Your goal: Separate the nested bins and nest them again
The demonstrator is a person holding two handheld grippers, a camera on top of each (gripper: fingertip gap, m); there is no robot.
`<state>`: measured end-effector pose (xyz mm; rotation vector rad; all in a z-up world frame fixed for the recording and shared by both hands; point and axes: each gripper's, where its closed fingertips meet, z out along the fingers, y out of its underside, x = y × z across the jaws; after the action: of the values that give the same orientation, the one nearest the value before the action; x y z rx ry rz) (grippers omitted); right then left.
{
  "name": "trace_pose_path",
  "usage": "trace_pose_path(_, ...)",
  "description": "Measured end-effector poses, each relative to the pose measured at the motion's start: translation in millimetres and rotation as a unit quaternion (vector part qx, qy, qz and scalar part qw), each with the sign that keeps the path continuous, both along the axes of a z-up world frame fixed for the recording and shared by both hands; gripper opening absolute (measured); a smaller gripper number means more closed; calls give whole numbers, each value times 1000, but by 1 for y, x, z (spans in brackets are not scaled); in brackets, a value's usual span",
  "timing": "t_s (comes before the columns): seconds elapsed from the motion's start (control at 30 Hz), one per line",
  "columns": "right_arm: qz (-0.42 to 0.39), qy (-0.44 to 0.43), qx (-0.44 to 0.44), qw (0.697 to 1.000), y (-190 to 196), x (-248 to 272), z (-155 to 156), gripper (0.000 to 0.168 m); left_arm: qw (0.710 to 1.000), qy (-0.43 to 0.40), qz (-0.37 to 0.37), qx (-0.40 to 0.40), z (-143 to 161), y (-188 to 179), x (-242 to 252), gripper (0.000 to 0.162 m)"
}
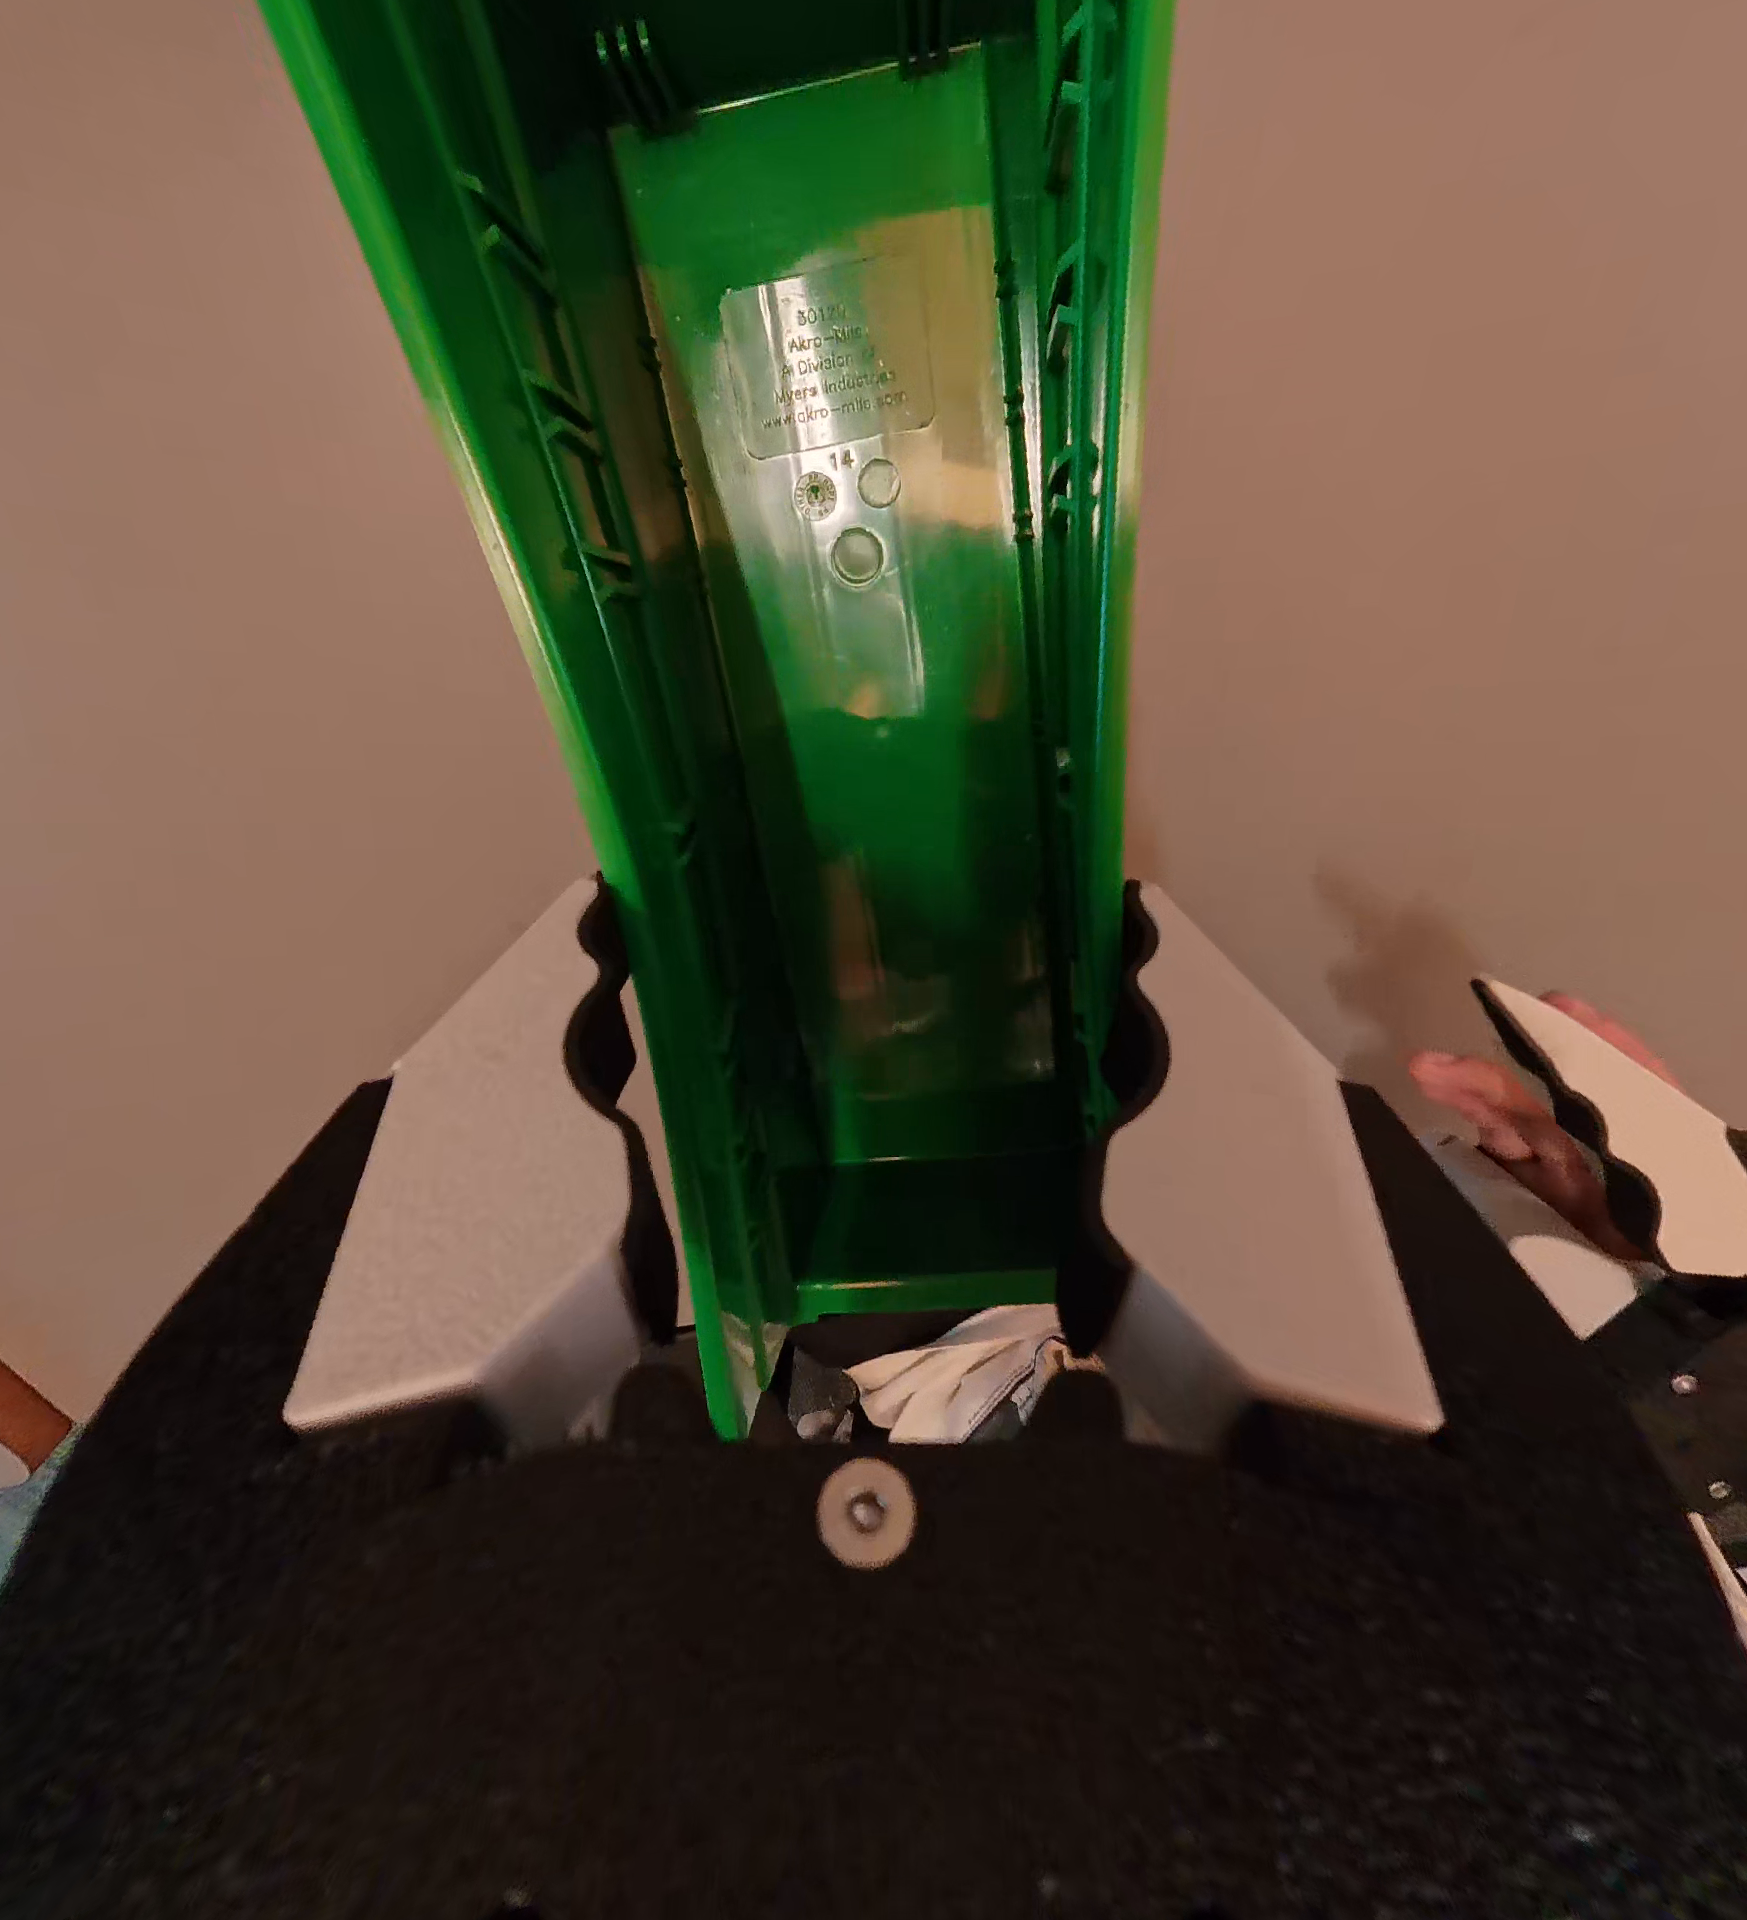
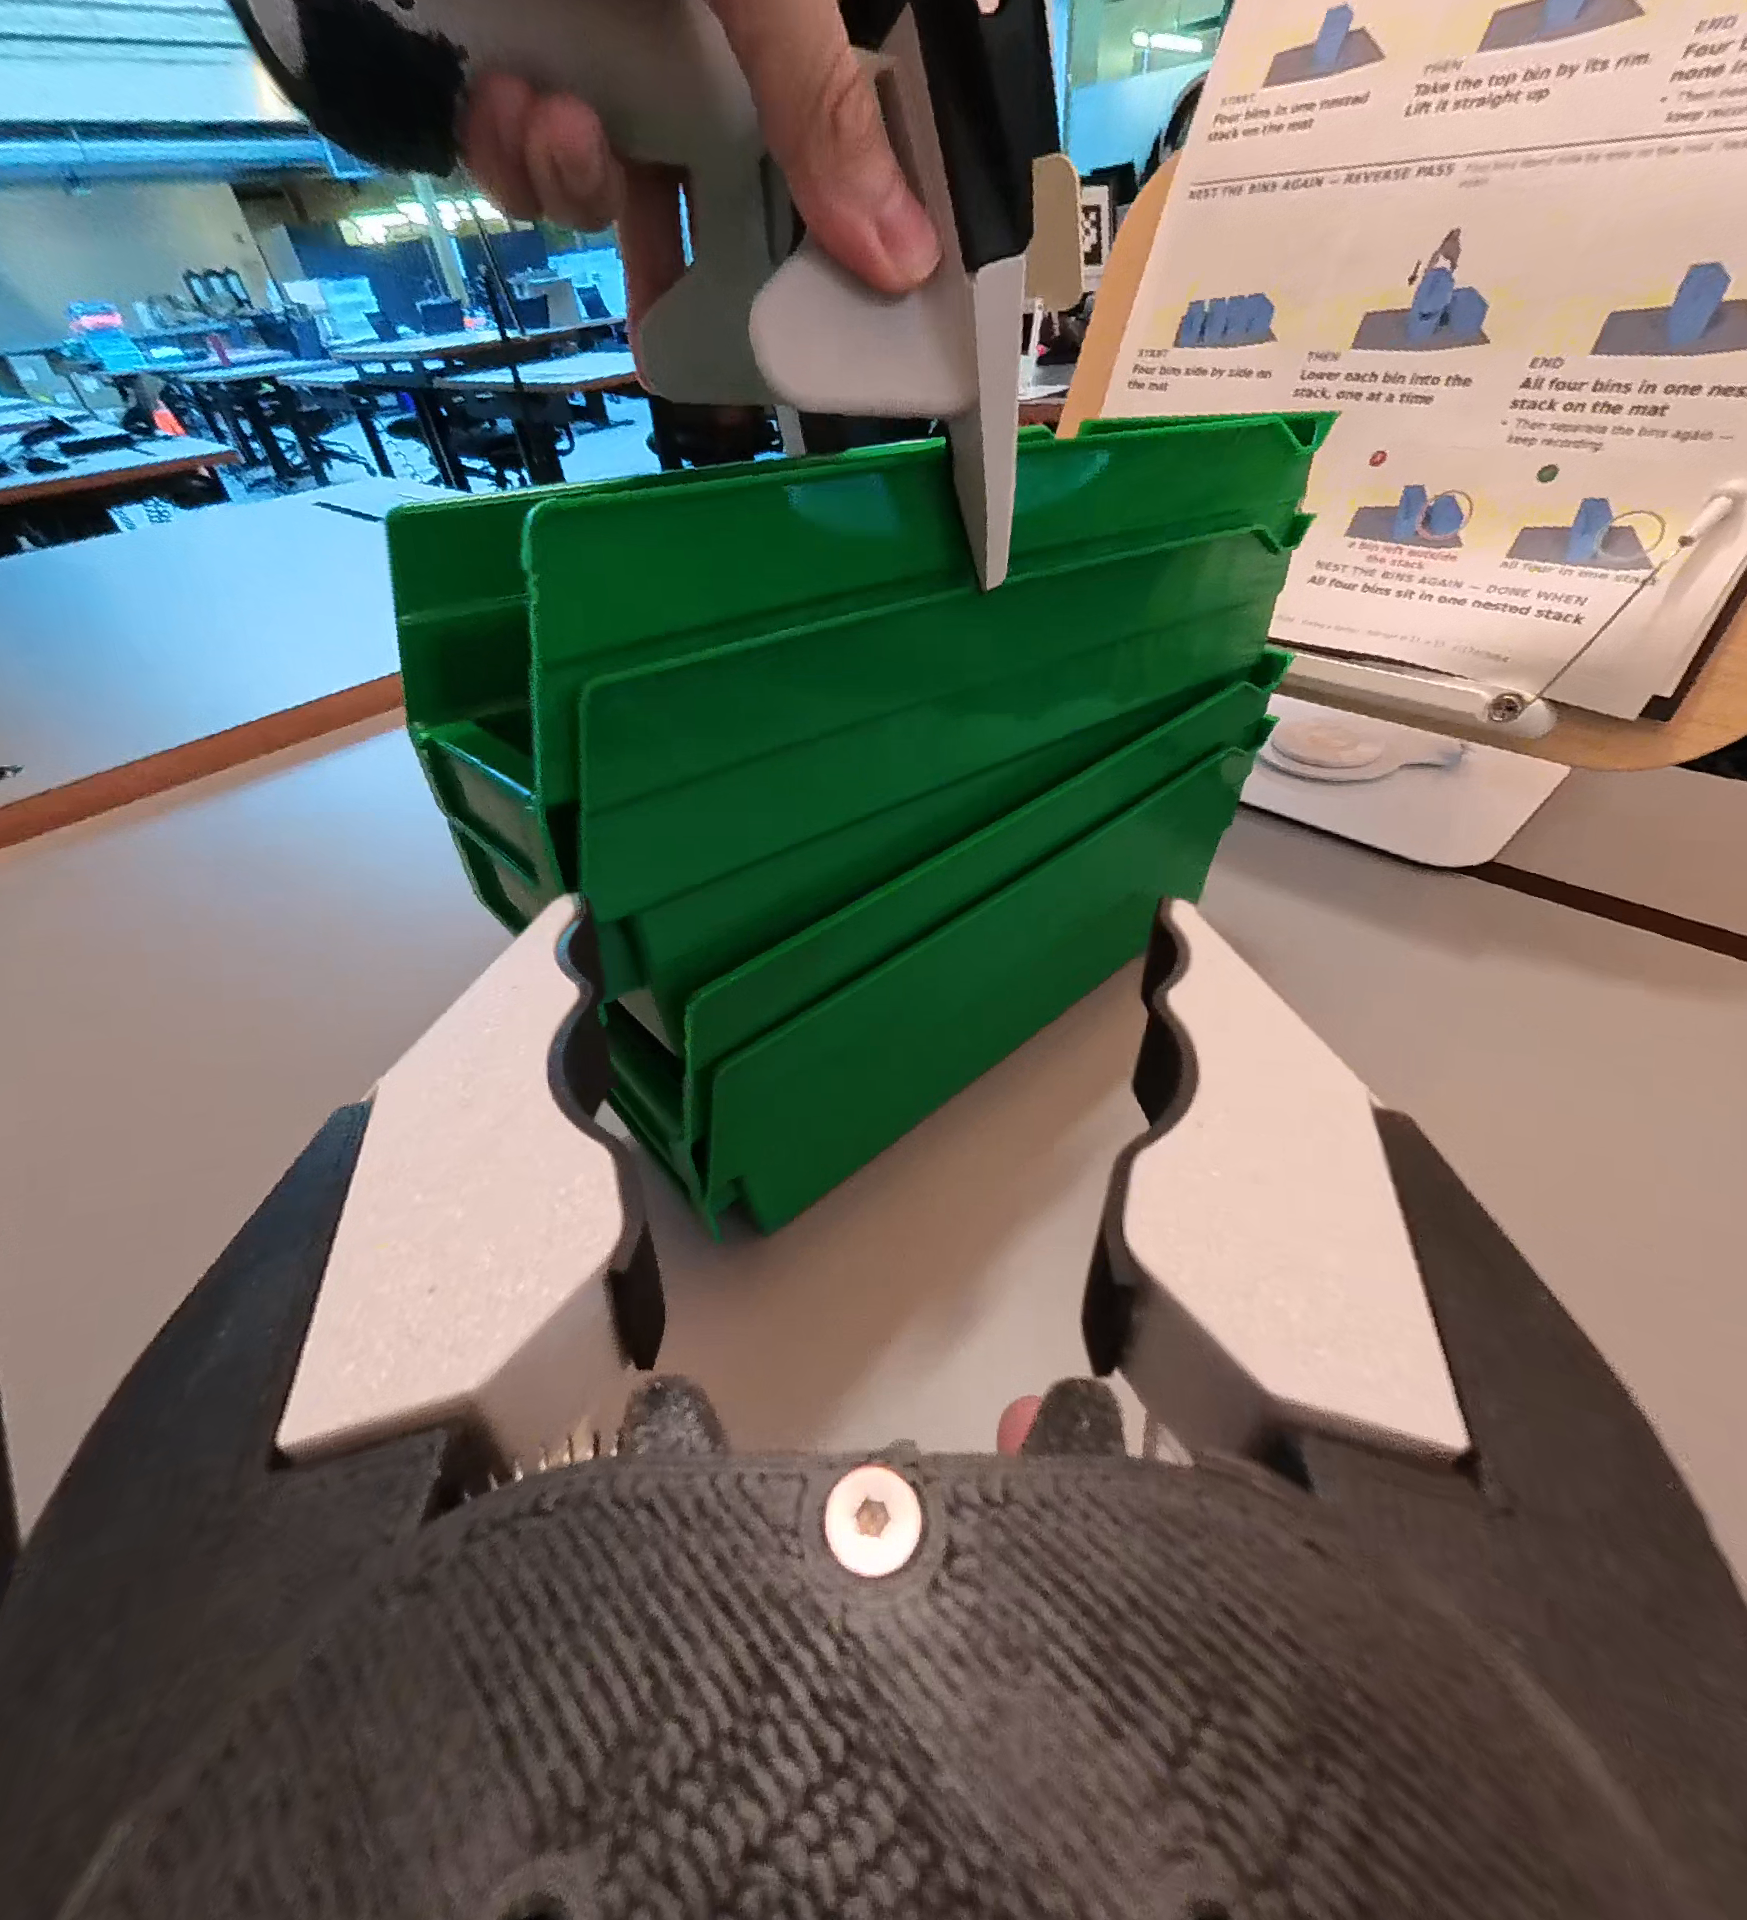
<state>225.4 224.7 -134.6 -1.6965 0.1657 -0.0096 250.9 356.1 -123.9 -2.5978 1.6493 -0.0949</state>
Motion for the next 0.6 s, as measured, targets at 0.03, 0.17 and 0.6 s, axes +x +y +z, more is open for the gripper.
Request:
trace_pose_path(0.03, 1, -1, 1, 1000, 0, -1, 1, 101, 1000, 0, -1, 2, 0, 0, 0, 92)
trace_pose_path(0.17, 16, -7, 15, 1000, 3, -9, 4, 64, 1000, 2, -12, 13, 1, -2, 3, 93)
trace_pose_path(0.6, 17, -31, 62, 997, 12, -17, 18, 30, 999, -10, -24, 30, 6, -3, 8, 94)
